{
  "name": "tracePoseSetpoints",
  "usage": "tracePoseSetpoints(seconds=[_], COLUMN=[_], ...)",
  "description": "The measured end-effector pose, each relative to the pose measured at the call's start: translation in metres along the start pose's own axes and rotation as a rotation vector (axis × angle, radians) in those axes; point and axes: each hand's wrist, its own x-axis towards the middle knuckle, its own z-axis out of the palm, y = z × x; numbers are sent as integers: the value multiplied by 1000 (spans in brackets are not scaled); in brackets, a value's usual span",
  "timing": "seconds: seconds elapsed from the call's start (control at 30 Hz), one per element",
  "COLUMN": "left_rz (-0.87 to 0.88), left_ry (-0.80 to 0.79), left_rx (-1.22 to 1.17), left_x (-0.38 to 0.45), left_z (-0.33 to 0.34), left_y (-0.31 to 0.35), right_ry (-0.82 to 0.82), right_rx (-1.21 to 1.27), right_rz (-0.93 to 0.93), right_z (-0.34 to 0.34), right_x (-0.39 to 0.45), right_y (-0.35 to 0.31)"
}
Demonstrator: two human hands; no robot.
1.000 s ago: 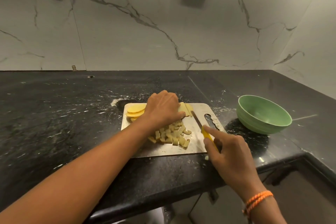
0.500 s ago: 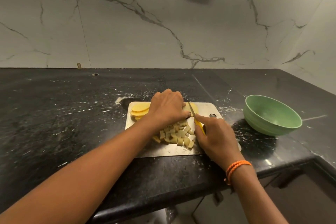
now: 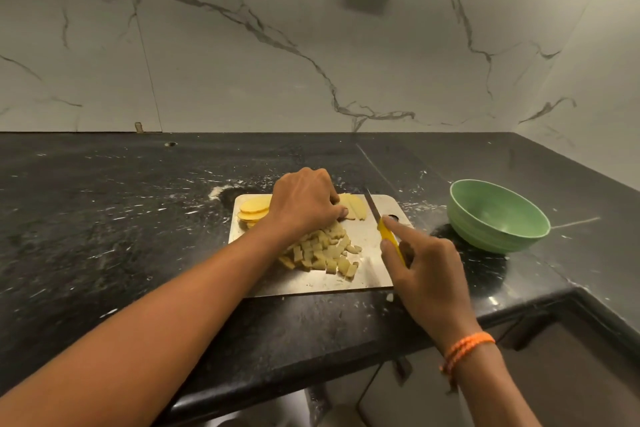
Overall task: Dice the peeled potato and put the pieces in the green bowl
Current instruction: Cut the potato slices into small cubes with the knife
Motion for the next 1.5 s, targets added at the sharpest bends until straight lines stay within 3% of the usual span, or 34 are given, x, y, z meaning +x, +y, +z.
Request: tracePoseSetpoints(seconds=[0.23, 0.5, 0.77, 0.87, 0.97, 1.17, 1.27, 1.33, 1.5], left_rz=[-20, -31, -14, 8, 14, 67, 76, 117, 320], left_ry=[26, 44, 54, 68, 104, 88, 82, 54, -197], left_rx=[12, 39, 9, -2, 3, 22, -35, -73, -104], left_x=[0, 1, -2, -4, -6, -6, -5, 0, 8], left_z=[3, 6, 4, 3, 3, 5, 4, 3, -1], left_y=[-1, 0, 2, 3, 4, 8, 6, 5, 13], right_ry=[-130, -194, -158, -49, 58, -123, -94, -41, 10], right_rx=[-117, -121, 33, 157, 48, -133, -98, -79, -29], right_rz=[-46, -57, -8, 27, 68, -2, 34, 80, 117], right_z=[36, 26, -11, -12, -7, 15, 15, 13, 12], right_x=[47, 28, -24, -16, 8, 31, 33, 33, 33], right_y=[-5, -6, 6, 14, 22, 12, 17, 20, 21])
